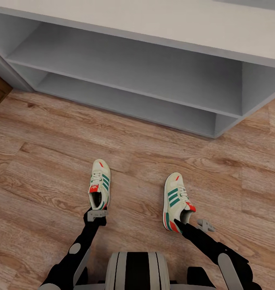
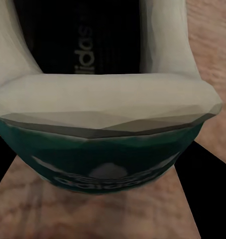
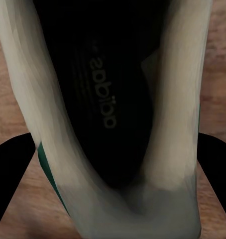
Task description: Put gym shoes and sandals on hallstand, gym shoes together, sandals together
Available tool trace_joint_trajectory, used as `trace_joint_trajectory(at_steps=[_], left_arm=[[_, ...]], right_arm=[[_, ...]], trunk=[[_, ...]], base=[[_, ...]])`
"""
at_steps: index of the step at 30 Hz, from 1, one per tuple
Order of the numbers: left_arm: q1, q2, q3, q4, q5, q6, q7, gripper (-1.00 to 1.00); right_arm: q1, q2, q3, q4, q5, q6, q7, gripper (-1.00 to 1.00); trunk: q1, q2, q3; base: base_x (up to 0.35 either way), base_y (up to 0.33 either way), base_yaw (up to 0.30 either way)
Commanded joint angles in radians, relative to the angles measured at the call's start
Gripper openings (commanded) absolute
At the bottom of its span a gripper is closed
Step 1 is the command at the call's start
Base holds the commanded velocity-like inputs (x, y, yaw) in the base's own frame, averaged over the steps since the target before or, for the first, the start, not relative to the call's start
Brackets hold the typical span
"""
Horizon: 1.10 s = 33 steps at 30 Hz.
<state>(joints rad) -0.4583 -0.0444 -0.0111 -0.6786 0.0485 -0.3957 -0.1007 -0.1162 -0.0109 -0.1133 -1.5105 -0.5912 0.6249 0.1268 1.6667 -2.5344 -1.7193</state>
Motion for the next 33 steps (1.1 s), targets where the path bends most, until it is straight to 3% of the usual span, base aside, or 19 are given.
trace_joint_trajectory(at_steps=[1, 18, 25, 33], left_arm=[[0.000, 0.000, 0.000, 0.001, 0.005, -0.003, -0.005, -1.00], [0.000, 0.000, 0.000, -0.005, 0.005, -0.003, -0.005, -1.00], [0.000, 0.000, 0.000, -0.009, 0.006, -0.002, -0.005, -1.00], [0.000, 0.000, 0.000, -0.140, 0.005, 0.030, -0.005, -1.00]], right_arm=[[0.000, 0.000, -0.002, 0.000, 0.000, 0.006, 0.005, -1.00], [0.000, 0.000, -0.002, 0.000, 0.001, 0.006, 0.004, -1.00], [0.000, 0.000, -0.002, -0.001, 0.001, 0.006, 0.005, -1.00], [0.000, 0.000, -0.002, -0.001, 0.001, 0.006, 0.005, -1.00]], trunk=[[0.000, 0.000, 0.000], [0.000, 0.000, 0.000], [-0.003, 0.001, 0.027], [-0.007, 0.003, 0.058]], base=[[0.000, 0.000, 0.000], [0.000, 0.000, 0.000], [0.000, 0.000, 0.000], [0.000, 0.000, 0.000]])
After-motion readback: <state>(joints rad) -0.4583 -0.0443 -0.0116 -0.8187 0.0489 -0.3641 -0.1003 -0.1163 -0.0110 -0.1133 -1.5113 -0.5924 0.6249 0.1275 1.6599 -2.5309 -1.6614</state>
